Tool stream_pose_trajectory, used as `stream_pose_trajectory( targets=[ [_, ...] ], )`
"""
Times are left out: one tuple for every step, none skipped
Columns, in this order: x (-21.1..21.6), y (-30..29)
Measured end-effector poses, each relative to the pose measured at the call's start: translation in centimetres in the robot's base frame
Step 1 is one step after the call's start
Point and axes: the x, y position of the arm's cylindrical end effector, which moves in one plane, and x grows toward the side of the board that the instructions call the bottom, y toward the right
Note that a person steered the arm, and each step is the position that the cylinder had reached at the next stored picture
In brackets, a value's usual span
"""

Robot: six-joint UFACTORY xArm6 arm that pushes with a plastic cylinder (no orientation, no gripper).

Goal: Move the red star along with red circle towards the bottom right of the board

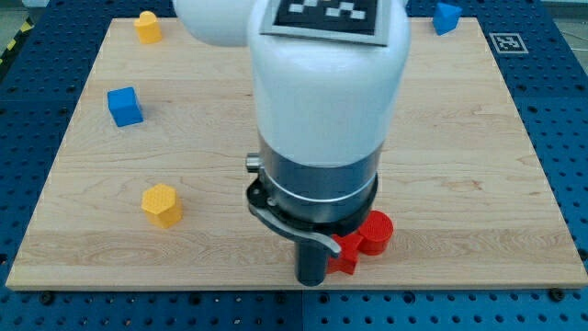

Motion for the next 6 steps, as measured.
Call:
stream_pose_trajectory(
  targets=[
    [-0.1,1.9],
    [-0.1,3.9],
    [0.0,4.2],
    [-0.1,5.6],
    [0.0,8.1],
    [0.0,11.1]
  ],
)
